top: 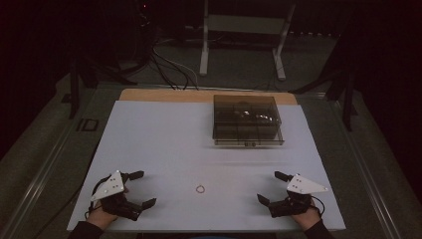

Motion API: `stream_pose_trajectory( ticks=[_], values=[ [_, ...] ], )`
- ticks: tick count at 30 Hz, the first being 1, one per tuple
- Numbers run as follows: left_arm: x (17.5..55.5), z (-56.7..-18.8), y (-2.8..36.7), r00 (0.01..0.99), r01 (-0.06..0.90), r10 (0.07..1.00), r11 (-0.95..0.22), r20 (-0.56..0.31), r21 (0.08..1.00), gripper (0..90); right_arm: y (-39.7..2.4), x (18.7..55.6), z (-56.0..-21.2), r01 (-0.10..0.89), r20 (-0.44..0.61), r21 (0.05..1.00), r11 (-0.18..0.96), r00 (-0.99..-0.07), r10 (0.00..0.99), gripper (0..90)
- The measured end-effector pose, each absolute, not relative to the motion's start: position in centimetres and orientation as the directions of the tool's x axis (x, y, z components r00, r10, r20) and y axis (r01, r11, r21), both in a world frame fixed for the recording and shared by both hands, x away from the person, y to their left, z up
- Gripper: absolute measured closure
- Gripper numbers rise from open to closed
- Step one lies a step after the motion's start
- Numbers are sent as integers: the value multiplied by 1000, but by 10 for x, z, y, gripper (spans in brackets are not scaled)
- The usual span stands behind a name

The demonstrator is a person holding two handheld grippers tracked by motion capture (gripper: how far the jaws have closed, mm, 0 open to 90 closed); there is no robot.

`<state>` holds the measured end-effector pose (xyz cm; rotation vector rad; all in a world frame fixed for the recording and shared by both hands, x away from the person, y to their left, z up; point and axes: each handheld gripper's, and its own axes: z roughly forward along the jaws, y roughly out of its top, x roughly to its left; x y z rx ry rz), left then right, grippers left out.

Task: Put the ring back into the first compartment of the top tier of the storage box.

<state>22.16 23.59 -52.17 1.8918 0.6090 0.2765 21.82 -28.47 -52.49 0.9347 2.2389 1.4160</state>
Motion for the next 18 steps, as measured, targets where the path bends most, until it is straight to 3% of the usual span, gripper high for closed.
stream_pose_trajectory(
  ticks=[18],
  values=[
    [225, -517, 231, 859, 284, 501, -299, -103, 911, 11, -285, 218, -523, 340, 55, 896, 286, -723, 689, 0]
  ],
)
